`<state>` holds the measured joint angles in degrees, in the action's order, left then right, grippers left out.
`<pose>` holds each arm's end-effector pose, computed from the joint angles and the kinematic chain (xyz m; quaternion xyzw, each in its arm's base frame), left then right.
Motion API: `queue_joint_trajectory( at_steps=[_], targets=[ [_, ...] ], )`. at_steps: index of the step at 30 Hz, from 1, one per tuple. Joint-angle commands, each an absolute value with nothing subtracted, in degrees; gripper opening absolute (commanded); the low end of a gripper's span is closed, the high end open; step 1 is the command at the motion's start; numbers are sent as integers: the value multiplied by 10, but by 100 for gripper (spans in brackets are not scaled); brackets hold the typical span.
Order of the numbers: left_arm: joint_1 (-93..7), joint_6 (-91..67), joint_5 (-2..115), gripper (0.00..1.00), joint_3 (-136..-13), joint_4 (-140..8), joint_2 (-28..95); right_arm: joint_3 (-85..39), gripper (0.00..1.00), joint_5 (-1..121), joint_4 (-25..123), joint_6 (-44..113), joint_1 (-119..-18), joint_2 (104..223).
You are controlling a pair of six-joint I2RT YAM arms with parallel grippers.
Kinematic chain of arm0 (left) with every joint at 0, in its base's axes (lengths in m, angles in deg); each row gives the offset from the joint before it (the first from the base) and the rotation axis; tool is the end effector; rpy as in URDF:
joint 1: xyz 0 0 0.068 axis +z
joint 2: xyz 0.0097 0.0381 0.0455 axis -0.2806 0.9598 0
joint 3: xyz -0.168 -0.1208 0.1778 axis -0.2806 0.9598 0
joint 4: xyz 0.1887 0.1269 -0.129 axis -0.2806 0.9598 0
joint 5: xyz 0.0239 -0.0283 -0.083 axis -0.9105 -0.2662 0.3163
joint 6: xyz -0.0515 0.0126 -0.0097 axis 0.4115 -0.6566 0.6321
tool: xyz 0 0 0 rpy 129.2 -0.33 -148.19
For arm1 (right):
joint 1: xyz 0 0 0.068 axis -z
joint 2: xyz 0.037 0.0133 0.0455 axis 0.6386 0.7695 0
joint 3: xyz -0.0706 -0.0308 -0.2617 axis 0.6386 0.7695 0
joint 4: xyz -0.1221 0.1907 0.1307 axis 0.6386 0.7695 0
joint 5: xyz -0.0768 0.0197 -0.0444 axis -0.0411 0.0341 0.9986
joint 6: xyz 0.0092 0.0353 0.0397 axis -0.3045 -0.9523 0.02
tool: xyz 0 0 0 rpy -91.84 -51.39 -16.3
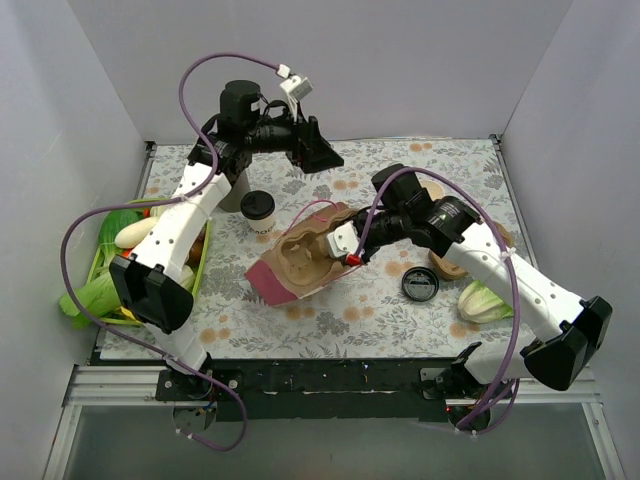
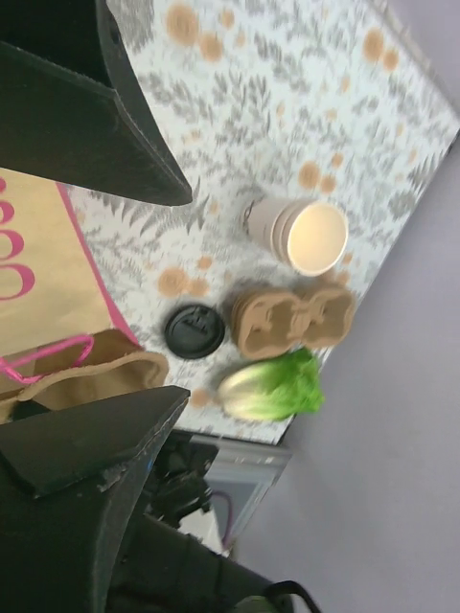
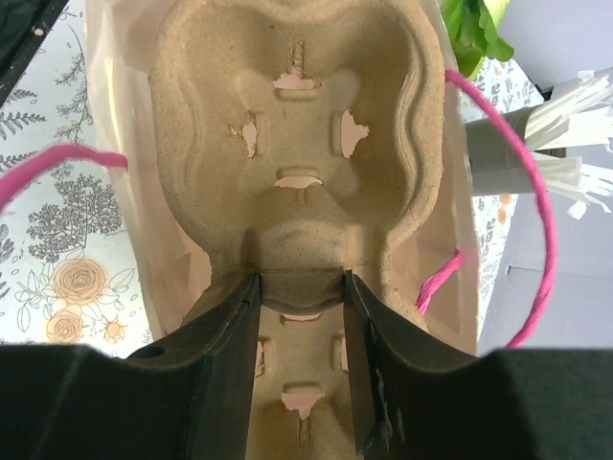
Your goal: Pack the takeout coffee
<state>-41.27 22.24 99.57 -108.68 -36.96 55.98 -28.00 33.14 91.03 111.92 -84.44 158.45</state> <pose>0.3357 -0.1870 0.4380 0.1150 0.7664 -0.5913 0.2233 0.1819 0.2090 0.3849 -0.7953 0.3499 0.1706 0.4647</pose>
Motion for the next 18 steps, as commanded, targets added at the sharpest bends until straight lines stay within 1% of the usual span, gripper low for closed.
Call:
queue_joint_trajectory(
  at_steps=[1, 3, 4, 5, 7, 8, 9, 13, 18],
  targets=[
    [-378, 187, 895, 77, -1146, -336, 525, -278, 1, 296, 870, 1140, -848, 1591],
    [-366, 181, 868, 77, -1147, -321, 521, -284, 1, 285, 878, 1171, -848, 1598],
    [-358, 180, 819, 77, -1149, -314, 519, -289, 1, 281, 884, 1182, -847, 1601],
    [-354, 179, 798, 78, -1146, -301, 514, -293, 1, 277, 886, 1204, -847, 1602],
    [-342, 175, 755, 79, -1136, -288, 509, -296, 1, 266, 896, 1226, -847, 1610],
    [-341, 175, 709, 84, -1115, -279, 502, -301, 1, 262, 899, 1236, -847, 1613],
    [-339, 168, 688, 84, -1106, -273, 501, -303, 1, 253, 904, 1257, -847, 1619],
    [-319, 150, 670, 82, -1042, -244, 496, -327, 1, 235, 930, 1305, -848, 1645],
    [-315, 134, 672, 81, -935, -257, 475, -372, 1, 219, 979, 1359, -847, 1684]
  ],
)
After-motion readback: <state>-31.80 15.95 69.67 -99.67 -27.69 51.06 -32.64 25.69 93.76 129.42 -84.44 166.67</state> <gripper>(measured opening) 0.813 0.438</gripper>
